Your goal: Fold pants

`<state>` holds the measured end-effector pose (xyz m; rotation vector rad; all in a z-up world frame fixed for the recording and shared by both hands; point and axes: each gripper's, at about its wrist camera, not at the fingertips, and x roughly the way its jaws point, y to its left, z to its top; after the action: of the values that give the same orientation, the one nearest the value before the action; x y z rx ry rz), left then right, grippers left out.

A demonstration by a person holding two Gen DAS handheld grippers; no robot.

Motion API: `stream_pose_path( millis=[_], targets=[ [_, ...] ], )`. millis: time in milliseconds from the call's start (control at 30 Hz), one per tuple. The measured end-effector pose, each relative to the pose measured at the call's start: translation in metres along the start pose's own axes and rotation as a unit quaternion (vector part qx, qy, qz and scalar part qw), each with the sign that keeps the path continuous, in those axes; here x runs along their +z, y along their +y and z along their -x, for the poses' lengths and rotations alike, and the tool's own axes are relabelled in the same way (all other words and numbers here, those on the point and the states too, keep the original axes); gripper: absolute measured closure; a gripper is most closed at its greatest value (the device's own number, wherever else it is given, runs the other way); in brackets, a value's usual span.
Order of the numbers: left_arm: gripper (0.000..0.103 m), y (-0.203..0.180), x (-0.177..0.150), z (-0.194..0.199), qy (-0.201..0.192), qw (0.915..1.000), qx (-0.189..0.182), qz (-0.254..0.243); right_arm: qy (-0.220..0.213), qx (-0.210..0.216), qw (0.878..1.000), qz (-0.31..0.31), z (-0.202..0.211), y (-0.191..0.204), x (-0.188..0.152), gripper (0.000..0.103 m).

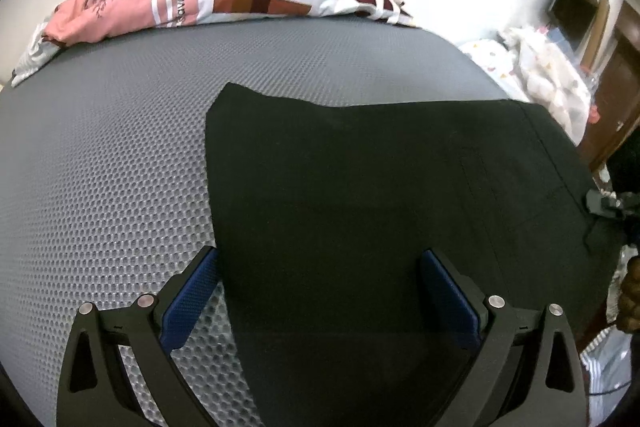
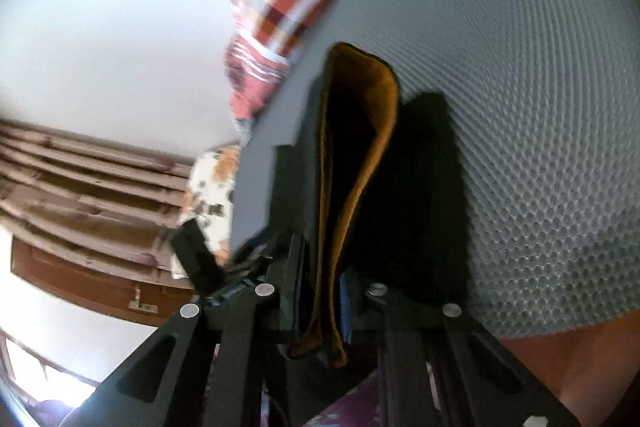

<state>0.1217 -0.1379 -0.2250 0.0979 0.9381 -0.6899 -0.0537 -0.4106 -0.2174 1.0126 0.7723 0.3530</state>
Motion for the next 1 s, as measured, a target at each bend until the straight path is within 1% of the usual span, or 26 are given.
stream_pose_path(
  millis=[67,133,167,200,233,300,333,367,400,433,533,567,600,667,700,767,833,900,933,967,1000],
  targets=[
    [0.004,-0.006,-0.001,-0.004,0.011,0.9999,0.005,-0.009,-0.002,-0.018,1.000,-0.001,0.006,-0.008,-0.003,0.089],
    [0.004,-0.009,-0.003,-0.008,0.021,0.9996,0.010,-0.012,0.007,-0.048,0.998,-0.034,0.004,-0.038,-0.007,0.089],
    [0.004,-0.009,-0.004,-0.007,0.017,0.9998,0.010,-0.010,0.010,-0.050,0.997,-0.051,0.002,-0.050,-0.010,0.090],
    [0.004,-0.008,-0.004,-0.003,0.009,0.9999,0.011,-0.008,0.006,-0.033,0.997,-0.071,0.000,-0.063,-0.013,0.090],
    [0.004,-0.006,-0.004,0.003,0.001,0.9998,0.019,-0.008,0.003,-0.027,0.997,-0.074,0.000,-0.065,-0.014,0.090],
    [0.004,0.000,-0.002,0.009,-0.005,0.9994,0.033,-0.005,0.003,-0.036,0.998,-0.059,-0.001,-0.059,-0.013,0.090],
    [0.004,0.007,0.000,0.015,-0.013,0.9994,0.033,0.003,0.004,-0.039,0.998,-0.055,-0.003,-0.057,-0.012,0.090],
    [0.004,0.012,0.002,0.018,-0.014,0.9995,0.027,0.009,0.007,-0.039,0.998,-0.055,-0.003,-0.057,-0.012,0.090],
    [0.004,0.019,0.004,0.018,-0.007,0.9997,0.015,0.018,0.009,-0.038,0.998,-0.057,-0.004,-0.057,-0.011,0.090],
    [0.004,0.027,0.006,0.013,0.015,0.9993,-0.003,0.033,0.011,-0.037,0.998,-0.058,-0.004,-0.058,-0.010,0.090],
    [0.004,0.038,0.005,0.004,0.043,0.9970,-0.038,0.052,0.012,-0.050,0.998,-0.043,-0.003,-0.054,-0.008,0.088],
    [0.004,0.038,0.004,-0.001,0.054,0.9957,-0.054,0.053,0.010,-0.056,0.998,-0.038,-0.002,-0.051,-0.007,0.085],
    [0.004,0.035,0.004,-0.003,0.054,0.9959,-0.060,0.040,0.007,-0.062,0.998,-0.032,-0.002,-0.048,-0.006,0.084],
    [0.004,0.025,0.005,-0.006,0.066,0.9938,-0.089,0.012,0.004,-0.086,0.996,-0.010,-0.002,-0.039,-0.005,0.082],
    [0.004,0.019,0.005,-0.006,0.068,0.9937,-0.090,-0.004,0.002,-0.096,0.995,-0.002,-0.001,-0.035,-0.005,0.080],
    [0.010,0.003,0.005,-0.010,0.076,0.9924,-0.088,-0.042,-0.002,-0.112,0.994,0.014,0.001,-0.030,-0.002,0.074],
    [0.012,-0.010,0.003,-0.011,0.072,0.9926,-0.069,-0.069,-0.009,-0.136,0.990,0.026,0.004,-0.028,0.003,0.071],
    [0.015,-0.008,0.002,-0.011,0.064,0.9936,-0.071,-0.060,-0.014,-0.146,0.989,0.029,0.007,-0.029,0.009,0.055],
    [0.018,-0.006,0.003,-0.010,0.059,0.9942,-0.073,-0.052,-0.010,-0.151,0.988,0.029,0.006,-0.032,0.012,0.056],
    [0.020,-0.004,0.003,-0.009,0.056,0.9947,-0.073,-0.047,-0.008,-0.146,0.989,0.029,0.005,-0.035,0.014,0.056],
    [0.021,-0.003,0.002,-0.008,0.054,0.9950,-0.073,-0.042,-0.004,-0.131,0.991,0.024,0.002,-0.038,0.017,0.055]
  ],
)
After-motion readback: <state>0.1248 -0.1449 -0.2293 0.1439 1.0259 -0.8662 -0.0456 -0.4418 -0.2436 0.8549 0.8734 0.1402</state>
